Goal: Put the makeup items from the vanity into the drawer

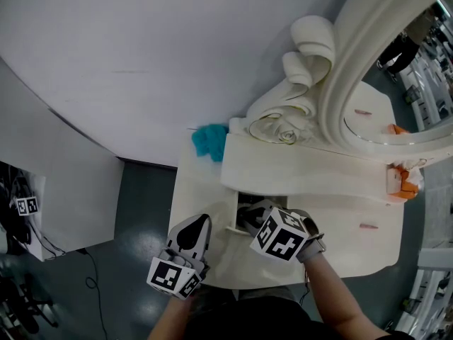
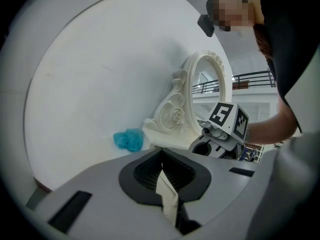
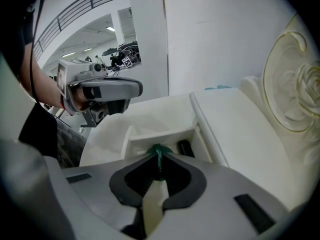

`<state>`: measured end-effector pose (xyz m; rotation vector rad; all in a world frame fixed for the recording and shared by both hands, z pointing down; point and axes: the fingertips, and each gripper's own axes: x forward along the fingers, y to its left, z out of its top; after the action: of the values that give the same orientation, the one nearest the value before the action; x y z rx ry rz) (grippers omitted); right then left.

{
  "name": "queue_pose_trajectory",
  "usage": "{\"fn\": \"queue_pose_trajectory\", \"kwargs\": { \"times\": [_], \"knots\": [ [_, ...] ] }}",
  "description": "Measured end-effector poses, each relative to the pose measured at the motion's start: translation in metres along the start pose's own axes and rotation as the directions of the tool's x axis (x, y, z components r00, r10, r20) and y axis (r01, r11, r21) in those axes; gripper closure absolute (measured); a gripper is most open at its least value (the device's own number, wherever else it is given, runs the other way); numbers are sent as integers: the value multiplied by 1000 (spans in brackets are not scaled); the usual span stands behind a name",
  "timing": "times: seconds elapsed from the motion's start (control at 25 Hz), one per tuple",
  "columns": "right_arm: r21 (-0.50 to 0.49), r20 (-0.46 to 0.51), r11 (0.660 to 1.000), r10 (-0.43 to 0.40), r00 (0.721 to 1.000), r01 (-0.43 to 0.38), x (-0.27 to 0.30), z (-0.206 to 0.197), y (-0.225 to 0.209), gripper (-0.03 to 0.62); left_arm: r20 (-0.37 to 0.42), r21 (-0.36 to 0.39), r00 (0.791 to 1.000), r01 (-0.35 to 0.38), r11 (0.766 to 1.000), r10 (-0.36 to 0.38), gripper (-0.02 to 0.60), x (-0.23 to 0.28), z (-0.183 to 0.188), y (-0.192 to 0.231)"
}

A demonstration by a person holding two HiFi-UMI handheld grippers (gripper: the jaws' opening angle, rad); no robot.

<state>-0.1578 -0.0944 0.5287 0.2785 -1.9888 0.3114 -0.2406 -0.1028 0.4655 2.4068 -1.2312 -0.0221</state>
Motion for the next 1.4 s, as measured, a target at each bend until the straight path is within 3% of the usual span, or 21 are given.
{"fn": "queue_pose_trajectory", "kwargs": {
  "times": [0.64, 0.96, 1.16, 1.4],
  "knots": [
    [68, 53, 998, -9, 999, 5, -15, 3, 4, 568, -1, 24, 998, 59, 998, -59, 566, 2, 6, -11],
    [86, 59, 995, -56, 997, 51, -22, 4, 0, 510, -7, 37, 996, 91, 995, -91, 566, 2, 8, -16],
    [91, 80, 991, -101, 992, 94, -27, 4, 0, 513, -8, 50, 993, 116, 992, -116, 566, 4, 12, -20],
    [102, 142, 985, -151, 978, 137, -37, 8, 1, 568, -22, 74, 989, 149, 986, -148, 567, 7, 14, -29]
  ]
}}
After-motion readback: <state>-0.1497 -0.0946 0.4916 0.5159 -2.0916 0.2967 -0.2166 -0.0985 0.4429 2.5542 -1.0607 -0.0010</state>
